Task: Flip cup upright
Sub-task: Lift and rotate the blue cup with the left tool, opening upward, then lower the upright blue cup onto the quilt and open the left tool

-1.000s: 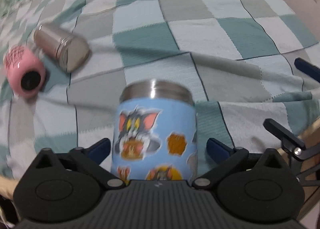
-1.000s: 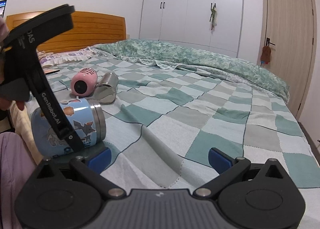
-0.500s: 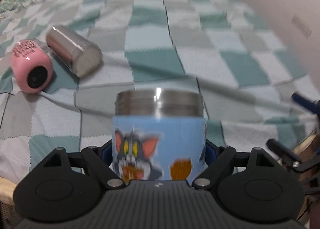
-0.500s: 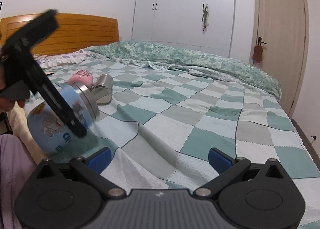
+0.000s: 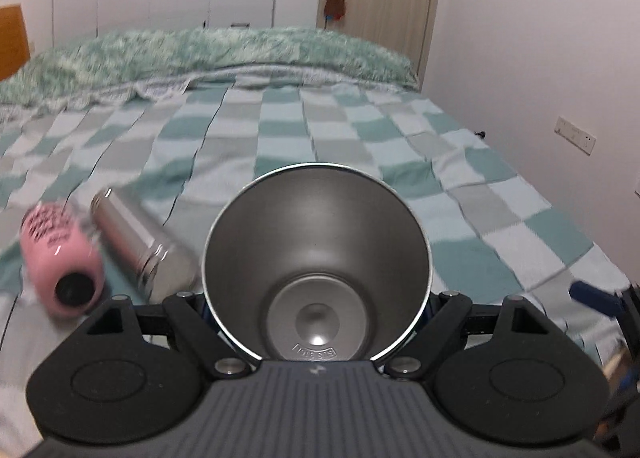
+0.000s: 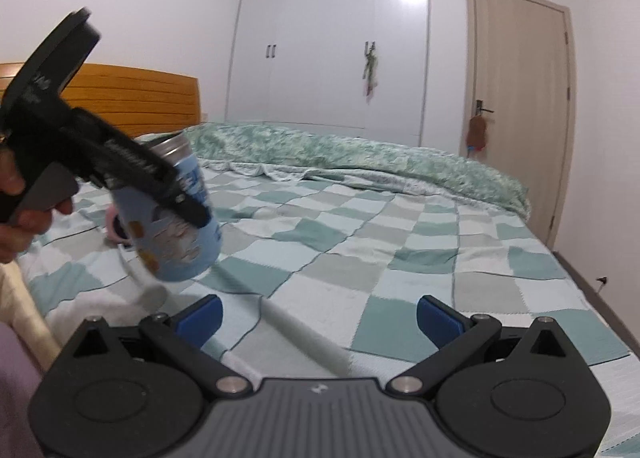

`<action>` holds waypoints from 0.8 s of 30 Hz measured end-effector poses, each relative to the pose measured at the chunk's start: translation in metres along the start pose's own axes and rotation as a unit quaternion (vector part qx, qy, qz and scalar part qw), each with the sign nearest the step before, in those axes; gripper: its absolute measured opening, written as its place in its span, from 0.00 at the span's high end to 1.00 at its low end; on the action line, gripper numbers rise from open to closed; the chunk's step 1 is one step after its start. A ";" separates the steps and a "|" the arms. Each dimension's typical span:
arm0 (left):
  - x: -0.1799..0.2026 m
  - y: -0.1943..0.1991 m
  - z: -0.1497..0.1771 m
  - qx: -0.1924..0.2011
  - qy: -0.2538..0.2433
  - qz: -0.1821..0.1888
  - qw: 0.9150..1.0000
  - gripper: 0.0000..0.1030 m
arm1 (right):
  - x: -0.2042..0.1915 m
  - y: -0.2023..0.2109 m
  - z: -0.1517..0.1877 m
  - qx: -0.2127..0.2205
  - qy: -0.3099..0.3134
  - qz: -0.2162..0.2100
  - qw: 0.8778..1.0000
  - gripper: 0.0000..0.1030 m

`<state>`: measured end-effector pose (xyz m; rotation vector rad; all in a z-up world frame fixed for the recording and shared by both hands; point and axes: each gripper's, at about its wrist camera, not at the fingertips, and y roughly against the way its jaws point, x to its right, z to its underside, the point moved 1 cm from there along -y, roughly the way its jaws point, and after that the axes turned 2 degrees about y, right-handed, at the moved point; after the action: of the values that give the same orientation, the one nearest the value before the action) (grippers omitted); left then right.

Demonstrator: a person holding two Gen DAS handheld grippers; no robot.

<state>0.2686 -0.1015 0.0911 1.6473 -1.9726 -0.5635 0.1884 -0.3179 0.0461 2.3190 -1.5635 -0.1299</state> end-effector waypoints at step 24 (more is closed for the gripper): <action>0.013 -0.011 0.012 0.072 -0.040 0.003 0.997 0.00 | -0.010 -0.004 0.006 -0.005 -0.013 0.020 1.000 0.00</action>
<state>0.2681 -0.1168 0.0764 1.7274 -2.1188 -0.5030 0.1867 -0.3090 0.0383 2.2861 -1.6157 -0.1586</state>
